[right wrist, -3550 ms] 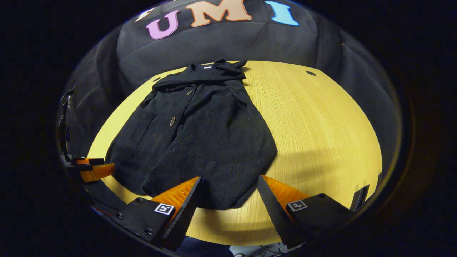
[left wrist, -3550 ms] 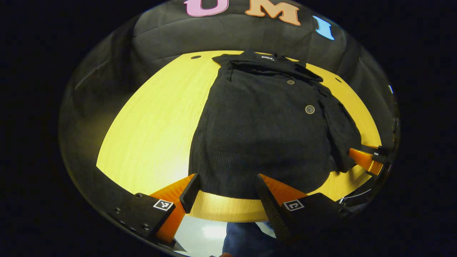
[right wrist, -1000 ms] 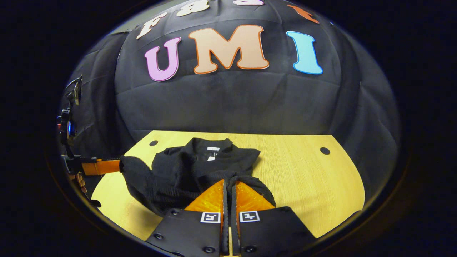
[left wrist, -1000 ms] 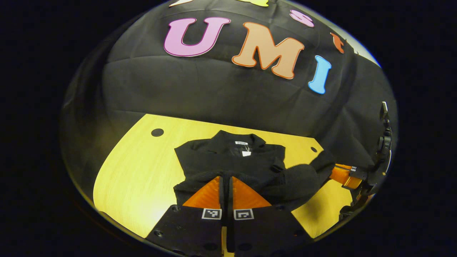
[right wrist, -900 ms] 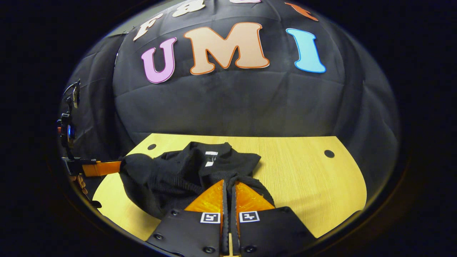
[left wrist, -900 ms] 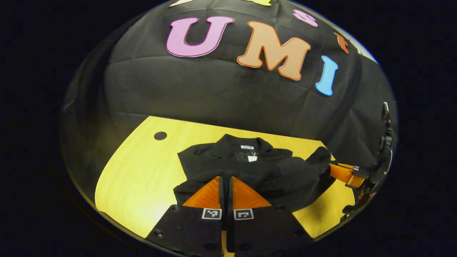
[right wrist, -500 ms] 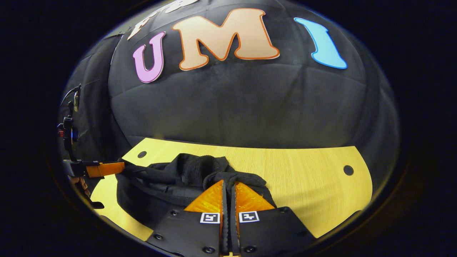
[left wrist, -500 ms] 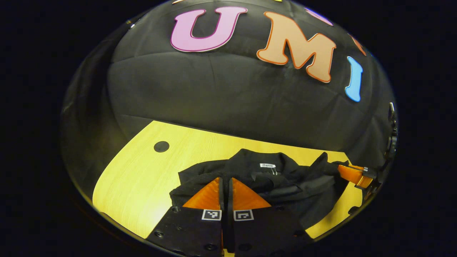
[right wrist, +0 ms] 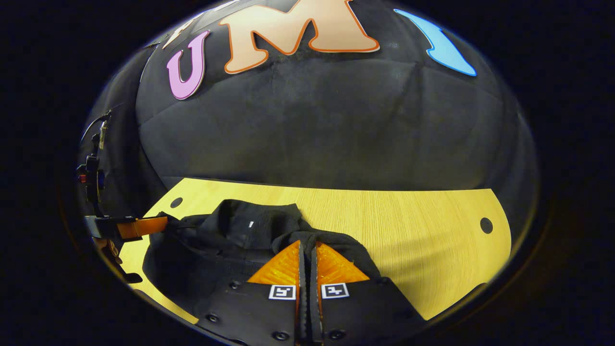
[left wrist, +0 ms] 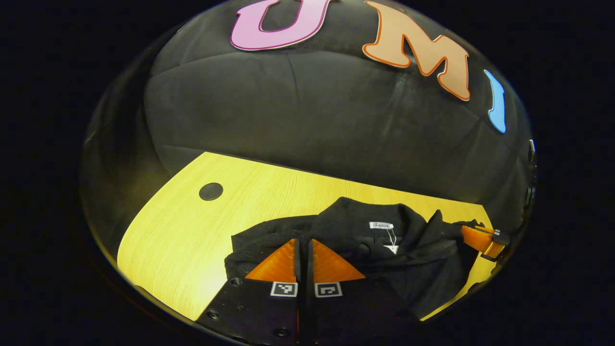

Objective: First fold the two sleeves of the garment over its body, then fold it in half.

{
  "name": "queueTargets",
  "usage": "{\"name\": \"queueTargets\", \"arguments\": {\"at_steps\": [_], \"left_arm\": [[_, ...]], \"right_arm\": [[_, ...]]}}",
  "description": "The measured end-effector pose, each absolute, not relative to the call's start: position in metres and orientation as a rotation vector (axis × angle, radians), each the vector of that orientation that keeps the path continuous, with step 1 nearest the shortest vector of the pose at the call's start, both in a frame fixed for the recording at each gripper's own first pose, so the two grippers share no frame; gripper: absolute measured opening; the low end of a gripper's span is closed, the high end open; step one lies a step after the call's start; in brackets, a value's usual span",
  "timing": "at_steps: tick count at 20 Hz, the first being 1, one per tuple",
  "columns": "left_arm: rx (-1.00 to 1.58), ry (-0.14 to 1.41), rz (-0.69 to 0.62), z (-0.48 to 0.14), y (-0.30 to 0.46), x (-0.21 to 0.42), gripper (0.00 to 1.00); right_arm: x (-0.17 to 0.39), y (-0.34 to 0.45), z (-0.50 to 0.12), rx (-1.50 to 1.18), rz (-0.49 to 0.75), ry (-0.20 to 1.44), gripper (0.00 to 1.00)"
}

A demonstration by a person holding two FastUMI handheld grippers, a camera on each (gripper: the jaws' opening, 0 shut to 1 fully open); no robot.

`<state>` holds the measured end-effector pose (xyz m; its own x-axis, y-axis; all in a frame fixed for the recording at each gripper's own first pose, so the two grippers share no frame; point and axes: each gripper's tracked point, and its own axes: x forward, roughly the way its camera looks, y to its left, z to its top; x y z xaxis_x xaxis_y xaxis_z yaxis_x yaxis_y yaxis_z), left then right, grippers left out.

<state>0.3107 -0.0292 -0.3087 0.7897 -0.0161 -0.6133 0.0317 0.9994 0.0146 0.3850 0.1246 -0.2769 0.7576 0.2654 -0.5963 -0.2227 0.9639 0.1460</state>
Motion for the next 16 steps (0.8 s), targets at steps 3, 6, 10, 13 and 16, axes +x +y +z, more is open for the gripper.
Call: {"name": "queueTargets", "arguments": {"at_steps": [3, 6, 10, 13, 16], "left_arm": [[0.007, 0.654, -0.02, -0.309, -0.027, 0.312, 0.4], [0.006, 0.637, 0.009, -0.299, -0.016, 0.309, 0.94], [-0.018, 0.617, 0.004, -0.271, -0.012, 0.295, 0.95], [-0.042, 0.581, -0.008, -0.238, -0.009, 0.277, 0.96], [-0.074, 0.49, -0.045, -0.188, -0.008, 0.252, 0.96]], "right_arm": [[0.379, 0.12, -0.276, 0.068, 0.26, 0.671, 0.19], [0.373, 0.114, -0.266, 0.059, 0.248, 0.665, 1.0], [0.358, 0.105, -0.24, 0.083, 0.218, 0.608, 0.99], [0.333, 0.095, -0.211, 0.096, 0.195, 0.561, 1.0], [0.292, 0.092, -0.177, 0.114, 0.185, 0.484, 1.0]]}}
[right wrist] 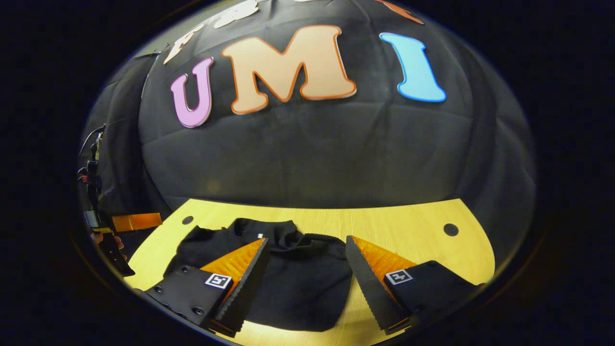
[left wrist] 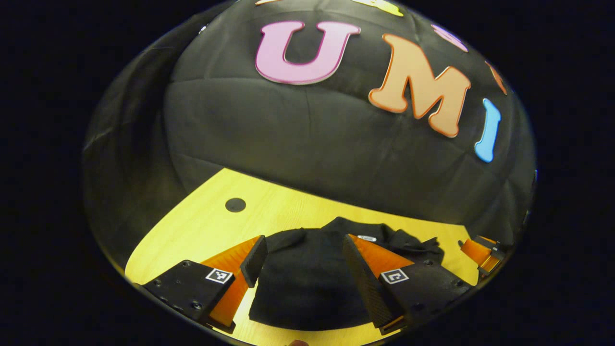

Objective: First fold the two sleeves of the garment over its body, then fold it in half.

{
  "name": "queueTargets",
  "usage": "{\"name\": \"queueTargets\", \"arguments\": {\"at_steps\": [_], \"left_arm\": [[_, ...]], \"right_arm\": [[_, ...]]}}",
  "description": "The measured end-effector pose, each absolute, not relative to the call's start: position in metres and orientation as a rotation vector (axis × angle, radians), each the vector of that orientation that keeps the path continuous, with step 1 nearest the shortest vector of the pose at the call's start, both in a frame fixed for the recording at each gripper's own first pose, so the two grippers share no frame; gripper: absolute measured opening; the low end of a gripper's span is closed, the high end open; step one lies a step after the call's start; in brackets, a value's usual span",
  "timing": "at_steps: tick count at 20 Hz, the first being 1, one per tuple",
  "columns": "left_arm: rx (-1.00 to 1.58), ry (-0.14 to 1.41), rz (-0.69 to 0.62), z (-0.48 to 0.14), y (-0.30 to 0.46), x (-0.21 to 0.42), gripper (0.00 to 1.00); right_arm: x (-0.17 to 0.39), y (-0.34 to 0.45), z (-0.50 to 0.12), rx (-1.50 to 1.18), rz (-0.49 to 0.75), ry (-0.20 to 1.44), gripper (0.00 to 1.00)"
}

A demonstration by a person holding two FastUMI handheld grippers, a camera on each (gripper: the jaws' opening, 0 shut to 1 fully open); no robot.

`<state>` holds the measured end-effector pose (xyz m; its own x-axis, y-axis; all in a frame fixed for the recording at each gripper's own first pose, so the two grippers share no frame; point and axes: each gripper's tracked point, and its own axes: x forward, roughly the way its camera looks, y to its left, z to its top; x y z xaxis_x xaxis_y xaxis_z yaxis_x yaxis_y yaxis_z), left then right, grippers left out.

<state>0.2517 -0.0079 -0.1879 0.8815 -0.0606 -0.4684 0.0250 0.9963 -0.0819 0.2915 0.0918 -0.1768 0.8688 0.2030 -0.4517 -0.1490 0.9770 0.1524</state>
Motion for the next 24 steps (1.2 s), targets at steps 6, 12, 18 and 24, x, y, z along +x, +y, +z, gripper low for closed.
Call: {"name": "queueTargets", "arguments": {"at_steps": [6, 12, 18, 24], "left_arm": [[0.001, 0.406, -0.144, -0.135, -0.004, 0.174, 0.96], [0.086, 0.317, -0.204, -0.119, -0.012, 0.102, 0.94], [0.011, 0.341, -0.164, -0.124, 0.007, 0.049, 0.94], [-0.018, 0.419, -0.165, -0.151, 0.017, 0.022, 0.94]], "right_arm": [[0.196, 0.102, -0.135, 0.168, 0.156, 0.356, 0.99], [0.113, 0.121, -0.117, 0.209, 0.134, 0.288, 0.99], [0.048, 0.134, -0.106, 0.214, 0.125, 0.249, 0.99], [0.007, 0.158, -0.107, 0.203, 0.124, 0.243, 0.99]]}}
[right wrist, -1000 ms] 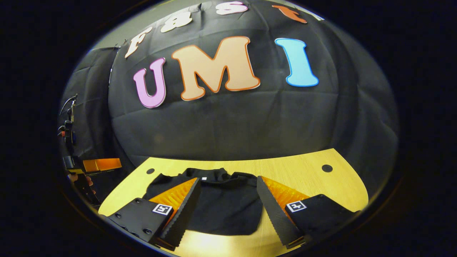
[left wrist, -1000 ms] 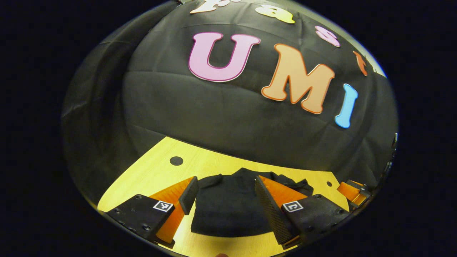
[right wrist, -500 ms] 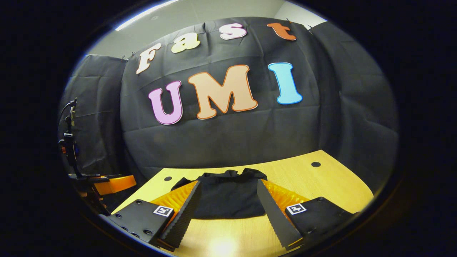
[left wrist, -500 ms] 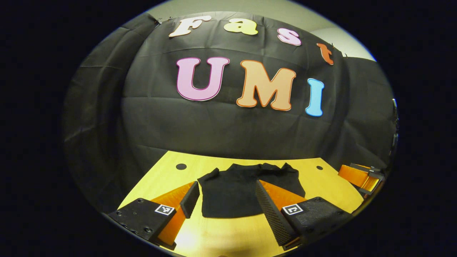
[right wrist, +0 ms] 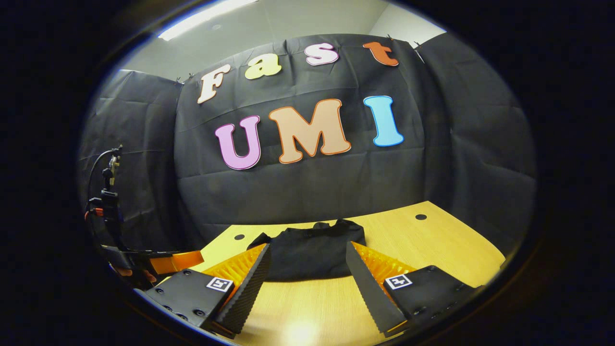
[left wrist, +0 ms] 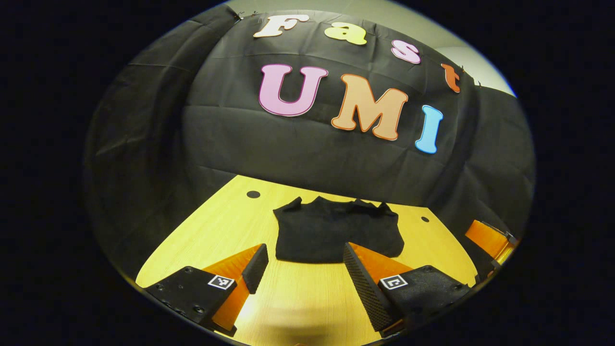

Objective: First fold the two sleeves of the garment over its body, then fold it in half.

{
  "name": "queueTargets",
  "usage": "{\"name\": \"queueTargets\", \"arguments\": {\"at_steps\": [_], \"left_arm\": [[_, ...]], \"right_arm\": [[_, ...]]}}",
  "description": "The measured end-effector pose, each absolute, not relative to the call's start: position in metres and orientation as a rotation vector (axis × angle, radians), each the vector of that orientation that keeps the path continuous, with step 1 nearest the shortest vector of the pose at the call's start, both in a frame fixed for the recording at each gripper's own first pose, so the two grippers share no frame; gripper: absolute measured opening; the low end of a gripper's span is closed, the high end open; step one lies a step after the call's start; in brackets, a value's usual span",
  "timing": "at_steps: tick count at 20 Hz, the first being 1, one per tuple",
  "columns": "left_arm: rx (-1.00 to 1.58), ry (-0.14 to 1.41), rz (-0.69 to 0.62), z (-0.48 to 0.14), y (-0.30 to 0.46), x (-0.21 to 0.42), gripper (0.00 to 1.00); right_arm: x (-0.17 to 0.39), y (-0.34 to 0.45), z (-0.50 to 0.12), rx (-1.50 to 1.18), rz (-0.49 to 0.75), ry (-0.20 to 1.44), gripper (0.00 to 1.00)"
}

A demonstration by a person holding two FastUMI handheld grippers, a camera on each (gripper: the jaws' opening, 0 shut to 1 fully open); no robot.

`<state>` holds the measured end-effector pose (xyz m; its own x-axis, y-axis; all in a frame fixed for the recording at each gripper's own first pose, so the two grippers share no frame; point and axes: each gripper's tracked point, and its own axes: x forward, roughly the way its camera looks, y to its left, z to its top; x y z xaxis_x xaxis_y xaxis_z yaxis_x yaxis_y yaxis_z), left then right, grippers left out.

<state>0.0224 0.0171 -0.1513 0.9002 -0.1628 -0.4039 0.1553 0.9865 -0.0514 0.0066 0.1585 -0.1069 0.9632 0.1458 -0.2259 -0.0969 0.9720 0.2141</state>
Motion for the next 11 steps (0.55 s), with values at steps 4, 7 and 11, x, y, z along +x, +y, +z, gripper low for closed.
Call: {"name": "queueTargets", "arguments": {"at_steps": [4, 7, 11], "left_arm": [[-0.014, 0.415, -0.222, -0.148, 0.012, 0.023, 0.94], [0.006, 0.406, -0.247, -0.146, 0.011, 0.023, 0.94], [0.021, 0.406, -0.277, -0.148, 0.004, 0.021, 0.94]], "right_arm": [[-0.006, 0.172, -0.115, 0.18, 0.128, 0.27, 0.99], [-0.007, 0.174, -0.119, 0.175, 0.125, 0.276, 0.99], [-0.006, 0.172, -0.122, 0.178, 0.107, 0.283, 0.99]]}}
